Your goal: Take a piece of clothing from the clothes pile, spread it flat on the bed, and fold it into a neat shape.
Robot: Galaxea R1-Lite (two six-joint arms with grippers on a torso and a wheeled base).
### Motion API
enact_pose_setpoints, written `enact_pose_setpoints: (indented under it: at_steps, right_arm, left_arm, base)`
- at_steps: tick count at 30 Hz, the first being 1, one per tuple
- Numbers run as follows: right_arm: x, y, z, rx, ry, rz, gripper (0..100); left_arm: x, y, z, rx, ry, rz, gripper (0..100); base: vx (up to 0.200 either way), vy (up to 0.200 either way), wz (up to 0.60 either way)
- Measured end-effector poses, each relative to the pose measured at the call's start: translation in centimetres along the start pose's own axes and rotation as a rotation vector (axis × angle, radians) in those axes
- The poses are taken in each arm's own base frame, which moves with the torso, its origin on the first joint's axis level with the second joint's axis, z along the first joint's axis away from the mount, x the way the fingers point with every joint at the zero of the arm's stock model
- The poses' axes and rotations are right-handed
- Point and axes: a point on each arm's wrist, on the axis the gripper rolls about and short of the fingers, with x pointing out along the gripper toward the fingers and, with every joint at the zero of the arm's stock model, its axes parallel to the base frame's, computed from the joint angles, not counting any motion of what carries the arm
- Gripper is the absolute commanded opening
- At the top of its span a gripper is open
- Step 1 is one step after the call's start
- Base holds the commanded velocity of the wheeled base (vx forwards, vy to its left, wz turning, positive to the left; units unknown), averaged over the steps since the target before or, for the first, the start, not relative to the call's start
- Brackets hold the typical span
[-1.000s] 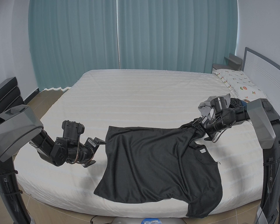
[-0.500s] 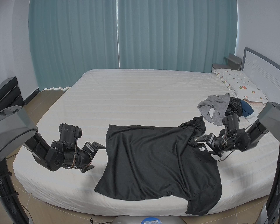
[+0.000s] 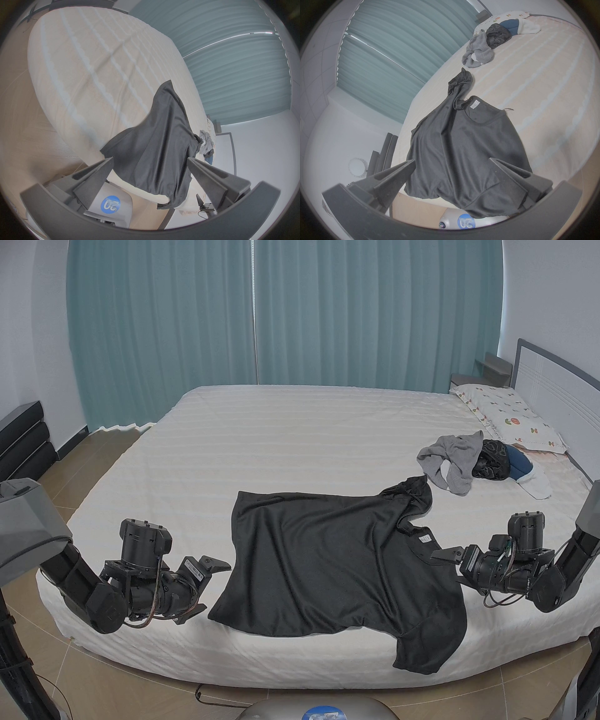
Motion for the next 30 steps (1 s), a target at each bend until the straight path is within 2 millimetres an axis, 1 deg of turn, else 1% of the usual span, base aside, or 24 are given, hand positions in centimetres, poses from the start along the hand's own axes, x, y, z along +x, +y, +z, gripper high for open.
enact_pose_setpoints:
  at_steps: [6,15,21,30]
  right_arm:
    - [0.0,-0.4,-0.4,0.017,0.015,-0.01,100]
    - [0.0,-0.5,-0.6,0.02,0.02,-0.013,100]
    - [0.0,-0.6,-0.7,0.019,0.024,-0.015,100]
    - [0.0,-0.6,-1.6,0.008,0.056,-0.025,100]
  left_arm:
    - [0.1,0.1,-0.2,-0.007,0.006,0.002,100]
    - [0.2,0.0,-0.4,-0.003,0.012,0.001,100]
    - [0.1,0.3,-0.4,0.003,0.006,0.014,100]
    - [-0.4,1.9,-0.1,0.014,-0.021,0.073,100]
  base:
    - [0.0,-0.2,0.0]
    - [0.0,-0.2,0.0]
    - [0.0,0.0,0.0]
    - [0.0,0.0,0.0]
